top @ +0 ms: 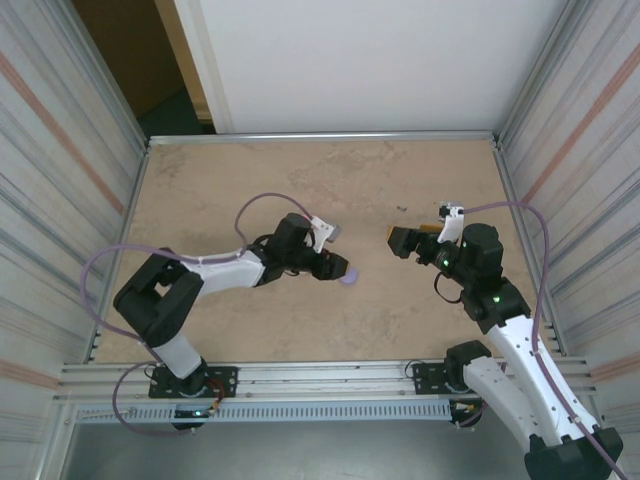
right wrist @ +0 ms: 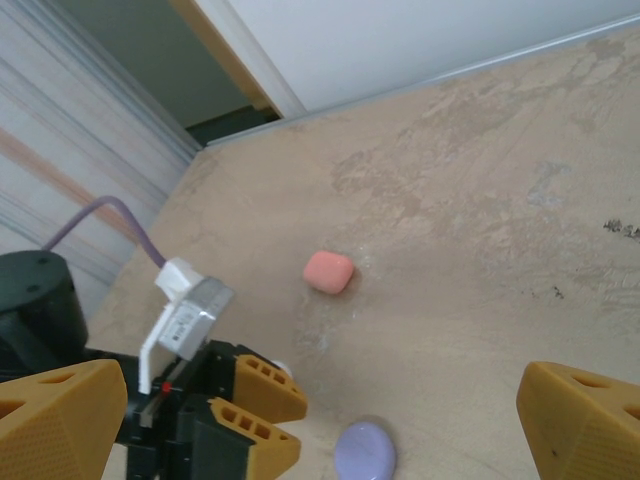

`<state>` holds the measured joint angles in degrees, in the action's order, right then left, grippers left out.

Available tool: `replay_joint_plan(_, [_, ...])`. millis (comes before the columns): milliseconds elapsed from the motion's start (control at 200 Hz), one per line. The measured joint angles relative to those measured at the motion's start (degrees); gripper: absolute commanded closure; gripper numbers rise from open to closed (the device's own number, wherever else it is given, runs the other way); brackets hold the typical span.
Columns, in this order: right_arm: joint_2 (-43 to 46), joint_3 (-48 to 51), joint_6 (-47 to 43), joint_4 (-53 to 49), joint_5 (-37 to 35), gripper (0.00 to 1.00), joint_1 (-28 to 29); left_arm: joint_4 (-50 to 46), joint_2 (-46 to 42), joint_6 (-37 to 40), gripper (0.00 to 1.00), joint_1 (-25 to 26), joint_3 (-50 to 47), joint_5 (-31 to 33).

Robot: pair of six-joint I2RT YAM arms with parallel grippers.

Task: Insert wireless bluetooth earbuds into charging case

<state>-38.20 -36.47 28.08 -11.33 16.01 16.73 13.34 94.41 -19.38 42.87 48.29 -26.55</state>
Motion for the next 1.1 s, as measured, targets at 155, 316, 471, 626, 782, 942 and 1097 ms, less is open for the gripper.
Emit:
replay_joint_plan(155, [0.0, 0.0, 0.2, -0.7, -0.2, 0.01, 0.0, -1.5, -4.6, 0.3, 0.48, 0.0, -0.8, 1.2])
replay_joint_plan(316, [0.1, 0.0, 0.5, -1.2, -0.7, 0.01, 0.0, -2.7, -9.6, 1.0, 0.46, 0.0, -2.2, 3.5])
replay_joint_plan(471, [0.9, 0.0, 1.2, -2.5, -1.3, 0.01, 0.0, -3.7, -14.8, 1.6, 0.43, 0.0, -4.5, 7.1])
replay_joint_plan(626, [2.3, -0.1, 1.3, -4.1, -2.6, 0.01, -0.1, -5.3, -19.9, 2.3, 0.37, 0.0, -6.8, 12.1])
replay_joint_plan(782, [2.7, -0.1, 1.3, -5.5, -3.3, 0.01, -0.2, -6.1, -24.5, 3.1, 0.31, -0.4, -8.3, 16.3])
replay_joint_plan(942, [2.7, -0.1, 1.3, -6.3, -4.3, 0.01, -0.3, -6.0, -27.9, 3.1, 0.27, -2.8, -9.6, 17.8])
replay_joint_plan(1097, [2.7, -0.1, 1.2, -7.4, -5.6, 0.01, -0.3, -6.3, -34.8, 2.9, 0.20, -8.9, -11.6, 19.8])
